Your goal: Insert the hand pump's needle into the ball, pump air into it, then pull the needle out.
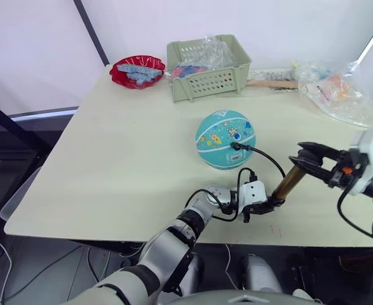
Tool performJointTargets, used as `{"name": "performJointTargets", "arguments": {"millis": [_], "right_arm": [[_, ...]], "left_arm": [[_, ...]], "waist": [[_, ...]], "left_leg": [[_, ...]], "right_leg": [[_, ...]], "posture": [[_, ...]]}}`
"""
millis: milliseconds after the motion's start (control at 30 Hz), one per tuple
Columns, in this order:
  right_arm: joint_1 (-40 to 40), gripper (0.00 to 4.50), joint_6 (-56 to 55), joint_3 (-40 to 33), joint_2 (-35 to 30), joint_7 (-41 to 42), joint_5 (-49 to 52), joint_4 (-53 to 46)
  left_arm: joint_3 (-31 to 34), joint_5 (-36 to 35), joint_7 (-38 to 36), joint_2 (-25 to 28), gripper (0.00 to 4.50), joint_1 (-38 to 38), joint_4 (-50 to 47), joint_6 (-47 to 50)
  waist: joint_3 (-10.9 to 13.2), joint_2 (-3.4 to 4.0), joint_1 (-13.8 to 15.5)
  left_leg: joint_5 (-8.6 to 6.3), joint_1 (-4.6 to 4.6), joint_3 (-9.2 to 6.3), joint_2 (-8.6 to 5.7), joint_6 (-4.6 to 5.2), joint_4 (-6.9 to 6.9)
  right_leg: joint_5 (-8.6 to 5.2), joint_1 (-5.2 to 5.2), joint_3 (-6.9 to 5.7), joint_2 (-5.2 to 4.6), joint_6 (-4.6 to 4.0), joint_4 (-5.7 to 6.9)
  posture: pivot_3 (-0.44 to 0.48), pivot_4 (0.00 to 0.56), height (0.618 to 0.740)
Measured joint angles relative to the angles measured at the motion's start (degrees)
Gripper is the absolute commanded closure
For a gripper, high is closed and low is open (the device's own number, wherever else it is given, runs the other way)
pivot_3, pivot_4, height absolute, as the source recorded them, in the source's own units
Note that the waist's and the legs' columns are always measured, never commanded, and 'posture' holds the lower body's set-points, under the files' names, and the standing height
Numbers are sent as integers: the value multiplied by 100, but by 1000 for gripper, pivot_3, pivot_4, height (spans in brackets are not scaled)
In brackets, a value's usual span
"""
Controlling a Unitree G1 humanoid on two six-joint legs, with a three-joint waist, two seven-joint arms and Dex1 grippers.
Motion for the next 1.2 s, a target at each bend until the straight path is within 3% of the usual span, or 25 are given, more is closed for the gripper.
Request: {"name": "performJointTargets", "arguments": {"millis": [333, 600, 933, 1200], "right_arm": [[-722, 2872, 754, -895, -796, 94, 1083, -3], [-1027, 2872, 1067, -1264, -1100, 97, 1389, 171], [-1101, 2872, 1177, -1264, -1071, 101, 1414, 197], [-531, 2872, 435, -1111, -648, 234, 999, -26]], "left_arm": [[0, 0, 0, 1, 3546, -4, -1, -22], [1, -3, -4, 1, 3546, -9, -1, -25], [0, -4, -12, 0, 3546, -9, -5, -41], [-1, 10, 24, 21, 3546, -15, 28, 20]], "waist": [[5, 3, 1], [6, 1, 3], [8, 4, 3], [-5, -18, -14]], "left_leg": [[0, -9, 3, -1, 0, 0], [0, -11, 6, -2, 0, 0], [0, -22, 6, -3, 1, 1], [0, 17, 6, 0, 0, 0]], "right_leg": [[1, -8, 0, -5, 0, 0], [1, -12, 0, -8, 0, 1], [1, -25, 1, -10, 0, 1], [-7, 14, 0, -5, 14, 1]], "posture": [[0, 150, 740], [0, 150, 740], [0, 150, 740], [0, 150, 740]]}}
